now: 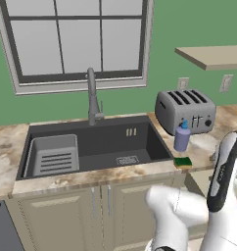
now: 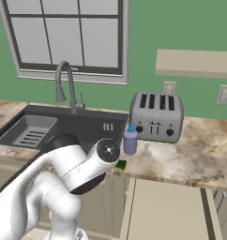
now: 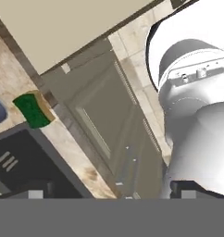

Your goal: Restock the sink supplies by placing the sponge and soap dispenser on the counter and next to the sink. Make sure the soap dispenser is upright.

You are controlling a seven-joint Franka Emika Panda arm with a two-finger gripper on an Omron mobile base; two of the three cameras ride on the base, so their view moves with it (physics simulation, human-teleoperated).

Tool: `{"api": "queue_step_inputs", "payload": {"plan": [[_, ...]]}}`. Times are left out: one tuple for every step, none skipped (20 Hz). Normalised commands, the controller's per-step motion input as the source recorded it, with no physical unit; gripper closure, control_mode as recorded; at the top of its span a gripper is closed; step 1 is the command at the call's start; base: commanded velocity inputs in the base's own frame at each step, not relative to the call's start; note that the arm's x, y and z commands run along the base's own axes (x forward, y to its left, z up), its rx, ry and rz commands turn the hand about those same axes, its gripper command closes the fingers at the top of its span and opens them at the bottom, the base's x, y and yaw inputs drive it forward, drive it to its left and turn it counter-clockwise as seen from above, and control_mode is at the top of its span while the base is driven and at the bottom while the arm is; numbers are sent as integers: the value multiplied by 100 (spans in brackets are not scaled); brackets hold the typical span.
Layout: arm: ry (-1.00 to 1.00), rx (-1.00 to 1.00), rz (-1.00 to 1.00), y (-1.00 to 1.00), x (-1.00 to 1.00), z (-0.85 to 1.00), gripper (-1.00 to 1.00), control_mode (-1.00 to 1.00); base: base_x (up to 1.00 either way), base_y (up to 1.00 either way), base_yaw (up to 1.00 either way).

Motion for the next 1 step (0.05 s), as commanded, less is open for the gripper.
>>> {"api": "queue_step_inputs", "payload": {"plan": [[4, -13, 0, 74, 0, 22, -100, -100, 0, 0, 0]]}}
